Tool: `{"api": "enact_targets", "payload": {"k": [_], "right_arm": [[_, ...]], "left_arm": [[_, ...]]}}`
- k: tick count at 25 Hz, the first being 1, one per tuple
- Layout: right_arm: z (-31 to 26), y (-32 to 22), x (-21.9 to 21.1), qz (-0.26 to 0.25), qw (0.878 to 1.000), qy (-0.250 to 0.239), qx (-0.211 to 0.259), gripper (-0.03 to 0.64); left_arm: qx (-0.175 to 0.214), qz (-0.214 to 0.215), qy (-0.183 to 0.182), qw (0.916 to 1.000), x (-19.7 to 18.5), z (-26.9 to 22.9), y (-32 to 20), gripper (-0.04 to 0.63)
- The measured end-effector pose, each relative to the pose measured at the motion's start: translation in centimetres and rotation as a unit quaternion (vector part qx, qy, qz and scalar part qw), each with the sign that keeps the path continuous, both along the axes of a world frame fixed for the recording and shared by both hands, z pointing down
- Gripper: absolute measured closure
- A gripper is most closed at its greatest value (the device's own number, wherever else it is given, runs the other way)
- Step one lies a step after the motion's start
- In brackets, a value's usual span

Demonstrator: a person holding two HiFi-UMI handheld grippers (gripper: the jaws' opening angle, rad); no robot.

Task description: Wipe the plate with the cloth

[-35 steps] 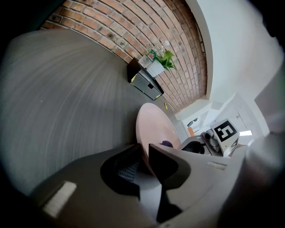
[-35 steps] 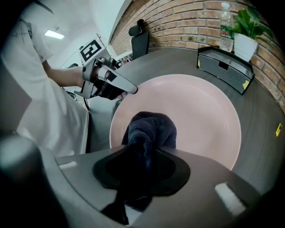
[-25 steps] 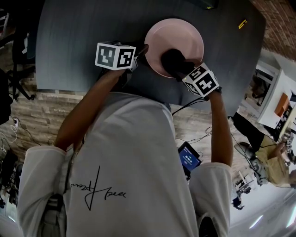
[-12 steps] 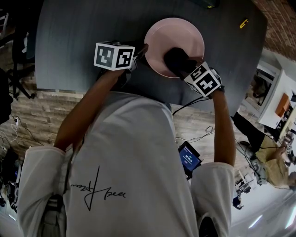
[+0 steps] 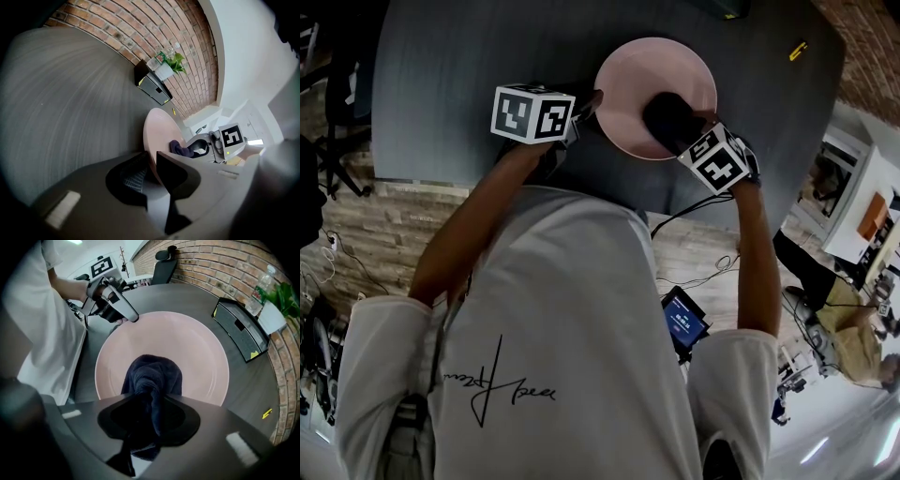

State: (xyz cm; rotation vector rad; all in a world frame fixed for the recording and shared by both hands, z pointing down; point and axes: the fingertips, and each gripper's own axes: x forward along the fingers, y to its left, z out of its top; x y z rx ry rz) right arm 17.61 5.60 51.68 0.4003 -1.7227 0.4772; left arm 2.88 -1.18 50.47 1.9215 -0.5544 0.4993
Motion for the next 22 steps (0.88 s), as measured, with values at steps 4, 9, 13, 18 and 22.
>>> {"api": "enact_targets", "payload": {"k": [4, 9, 13, 18, 22], "right_arm": [[0.0, -0.9, 0.7, -0.023, 0.999, 0.031, 0.014, 0.5], [0.2, -1.6, 1.6, -0.026, 0.998, 0.052, 0.021, 0.5], [0.2, -2.4, 2.0, -0.04, 0.996, 0.072, 0.028, 0.502], [0.1, -3.4, 2.7, -0.048, 0.994, 0.09, 0.036, 0.502], [0.2, -4.2, 2.8, -0.057, 0.993, 0.099, 0.041, 0.502]], "left_arm": [[0.004, 0.002, -0.001, 1.0, 0.1, 0.0, -0.1, 0.517], [0.002, 0.006, -0.004, 1.0, 0.1, 0.1, 0.0, 0.517], [0.003, 0.009, -0.004, 0.9999, 0.0, 0.0, -0.1, 0.517], [0.002, 0.009, -0.005, 0.9999, 0.3, -0.1, -0.1, 0.517], [0.001, 0.01, -0.004, 0.9999, 0.2, 0.0, -0.2, 0.517]]}}
